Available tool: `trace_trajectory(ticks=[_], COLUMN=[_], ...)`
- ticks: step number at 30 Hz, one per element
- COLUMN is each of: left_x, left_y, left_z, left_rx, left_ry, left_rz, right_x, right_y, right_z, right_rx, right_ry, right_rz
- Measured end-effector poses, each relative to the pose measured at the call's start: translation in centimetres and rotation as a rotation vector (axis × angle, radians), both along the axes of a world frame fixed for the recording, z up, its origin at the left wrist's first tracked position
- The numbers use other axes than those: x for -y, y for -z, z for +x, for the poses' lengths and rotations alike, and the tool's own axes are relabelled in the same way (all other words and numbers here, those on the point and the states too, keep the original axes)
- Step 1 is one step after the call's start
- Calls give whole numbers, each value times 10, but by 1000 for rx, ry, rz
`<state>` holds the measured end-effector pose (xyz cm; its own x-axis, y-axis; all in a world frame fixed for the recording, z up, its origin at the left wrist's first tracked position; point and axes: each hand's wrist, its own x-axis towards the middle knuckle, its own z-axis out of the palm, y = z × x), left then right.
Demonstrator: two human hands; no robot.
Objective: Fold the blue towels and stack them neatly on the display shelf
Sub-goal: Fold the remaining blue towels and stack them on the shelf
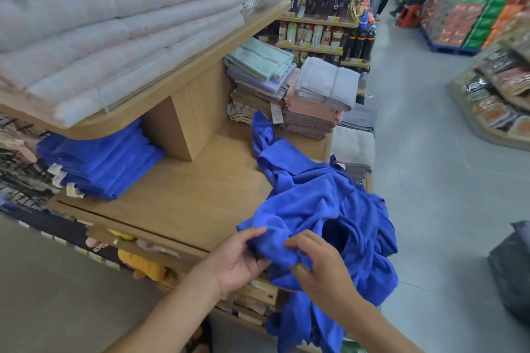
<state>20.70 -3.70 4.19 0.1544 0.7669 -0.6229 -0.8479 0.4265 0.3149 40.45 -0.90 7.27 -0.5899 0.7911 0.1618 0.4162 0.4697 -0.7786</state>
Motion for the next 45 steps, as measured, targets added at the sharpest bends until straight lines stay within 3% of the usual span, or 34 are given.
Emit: trace_trajectory(ticks=[1,3,5,8,12,19,20,21,23,24,26,29,32,34,36,40,43,45], left_x=[-4,-22,-50,-95,-151,-211,-222,-236,-261,-271,-282,-269,-237,-223,-214,-168,-122,-116], left_y=[1,5,7,5,-4,-18,-26,-37,-66,-79,-92,-65,-17,4,9,-10,-5,0], left_z=[-4,-16,-29,-44,-50,-66,-63,-58,-41,-35,-29,-35,-47,-55,-63,-81,-109,-129], left_rx=[-101,-520,-956,-1377,-1731,-2041,-2017,-1879,-1440,-1324,-1408,-1790,-1922,-1906,-1858,-1399,-1220,-1303], left_ry=[62,123,17,61,223,295,259,204,126,99,88,53,341,474,448,254,554,616], left_rz=[-34,-114,-149,-102,-45,-166,-101,36,343,467,596,366,-43,-143,-103,33,-34,-95], right_x=[-1,0,0,1,10,23,24,24,24,24,25,23,23,20,17,13,4,-4], right_y=[-3,-11,-22,-36,-46,-48,-47,-47,-46,-44,-42,-39,-40,-39,-40,-48,-49,-51], right_z=[4,11,17,25,27,36,38,39,39,38,34,25,17,13,10,13,14,7], right_rx=[-71,-196,-316,-381,-366,-314,-320,-321,-336,-347,-358,-383,-421,-432,-426,-446,-499,-507], right_ry=[-27,-94,-144,-146,-131,-74,-55,-38,1,9,2,-2,-15,-30,-21,2,-8,1], right_rz=[-32,-226,-516,-693,-763,-725,-737,-756,-788,-797,-809,-801,-811,-842,-890,-966,-960,-898])
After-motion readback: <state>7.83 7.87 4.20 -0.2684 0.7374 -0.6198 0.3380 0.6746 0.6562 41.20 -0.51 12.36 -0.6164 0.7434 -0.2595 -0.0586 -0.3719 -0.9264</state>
